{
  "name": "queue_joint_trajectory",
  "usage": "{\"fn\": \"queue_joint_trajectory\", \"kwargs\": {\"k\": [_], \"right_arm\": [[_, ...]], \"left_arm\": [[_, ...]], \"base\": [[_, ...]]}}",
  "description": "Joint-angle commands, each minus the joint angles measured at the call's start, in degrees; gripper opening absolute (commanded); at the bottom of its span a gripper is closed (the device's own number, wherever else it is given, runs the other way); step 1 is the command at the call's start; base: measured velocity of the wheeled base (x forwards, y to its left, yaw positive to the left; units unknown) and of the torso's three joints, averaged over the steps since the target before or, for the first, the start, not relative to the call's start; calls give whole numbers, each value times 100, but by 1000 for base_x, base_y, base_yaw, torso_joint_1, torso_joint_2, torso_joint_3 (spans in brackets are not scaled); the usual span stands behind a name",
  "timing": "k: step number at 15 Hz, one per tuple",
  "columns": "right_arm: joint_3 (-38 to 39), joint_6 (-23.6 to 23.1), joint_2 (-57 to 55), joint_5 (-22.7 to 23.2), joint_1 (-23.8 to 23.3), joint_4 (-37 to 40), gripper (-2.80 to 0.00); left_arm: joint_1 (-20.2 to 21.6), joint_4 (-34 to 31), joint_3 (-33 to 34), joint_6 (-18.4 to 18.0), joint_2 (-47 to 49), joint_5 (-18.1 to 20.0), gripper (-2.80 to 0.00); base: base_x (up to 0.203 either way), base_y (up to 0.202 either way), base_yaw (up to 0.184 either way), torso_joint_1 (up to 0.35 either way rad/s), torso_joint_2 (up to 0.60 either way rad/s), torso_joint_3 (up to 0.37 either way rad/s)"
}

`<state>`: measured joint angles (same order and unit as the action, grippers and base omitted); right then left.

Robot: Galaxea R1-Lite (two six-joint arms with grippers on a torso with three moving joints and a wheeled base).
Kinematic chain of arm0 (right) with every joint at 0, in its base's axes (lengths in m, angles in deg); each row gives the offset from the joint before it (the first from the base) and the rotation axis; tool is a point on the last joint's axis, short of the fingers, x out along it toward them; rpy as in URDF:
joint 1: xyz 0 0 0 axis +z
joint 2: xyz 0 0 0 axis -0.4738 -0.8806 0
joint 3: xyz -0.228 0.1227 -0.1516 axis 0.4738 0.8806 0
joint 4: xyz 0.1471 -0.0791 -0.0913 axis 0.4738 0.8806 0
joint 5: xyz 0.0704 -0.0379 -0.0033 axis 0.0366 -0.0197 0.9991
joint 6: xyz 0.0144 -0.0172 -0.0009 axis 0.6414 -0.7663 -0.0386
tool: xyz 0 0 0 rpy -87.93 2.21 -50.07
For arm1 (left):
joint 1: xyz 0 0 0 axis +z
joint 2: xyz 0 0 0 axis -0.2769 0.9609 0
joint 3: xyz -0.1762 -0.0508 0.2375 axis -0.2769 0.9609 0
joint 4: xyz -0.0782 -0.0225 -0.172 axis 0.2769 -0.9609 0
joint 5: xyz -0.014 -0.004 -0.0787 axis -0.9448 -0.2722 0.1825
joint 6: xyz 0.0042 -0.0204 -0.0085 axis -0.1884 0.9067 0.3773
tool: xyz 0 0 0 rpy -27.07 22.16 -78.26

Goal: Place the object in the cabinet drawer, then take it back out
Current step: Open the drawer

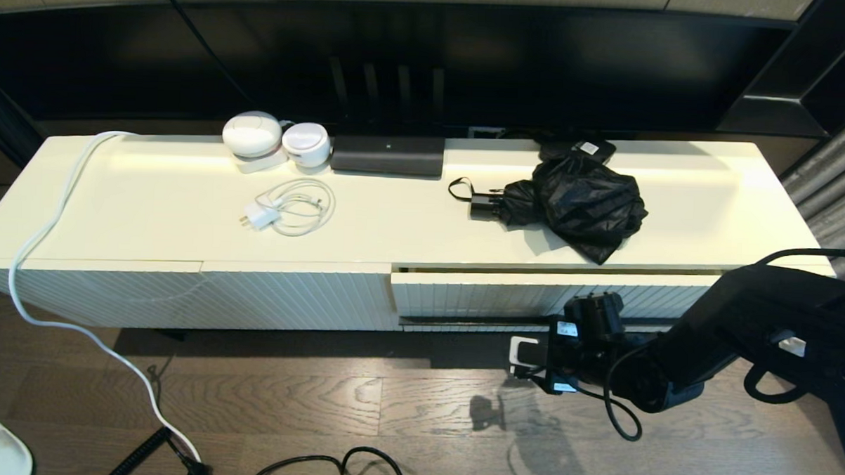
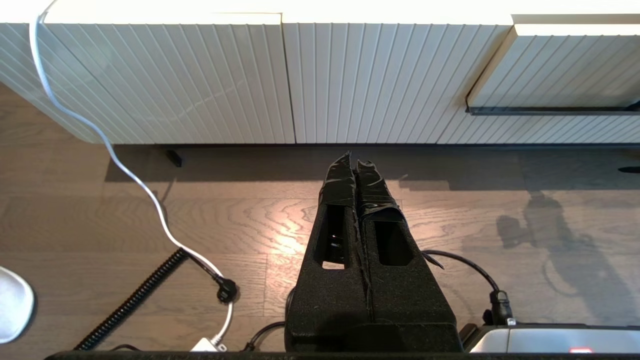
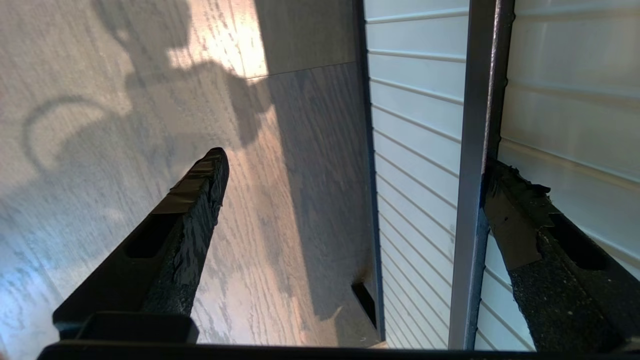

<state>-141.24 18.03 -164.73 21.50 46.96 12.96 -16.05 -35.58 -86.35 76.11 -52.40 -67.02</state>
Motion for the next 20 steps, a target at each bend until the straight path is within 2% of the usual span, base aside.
{"fn": "queue_joint_trajectory", "kwargs": {"k": [1, 11, 20], "right_arm": [[76, -41, 34, 0, 4, -23, 0], [702, -5, 279, -7, 72, -79, 0], [1390, -11, 1497, -1, 95, 143, 0]], "left_arm": [[6, 5, 0, 3, 7, 2, -280], [4, 5, -6, 3, 7, 2, -280], [-2, -4, 0, 3, 7, 2, -280]], "base": [[0, 0, 0, 0, 0, 0], [0, 0, 0, 0, 0, 0], [0, 0, 0, 0, 0, 0]]}}
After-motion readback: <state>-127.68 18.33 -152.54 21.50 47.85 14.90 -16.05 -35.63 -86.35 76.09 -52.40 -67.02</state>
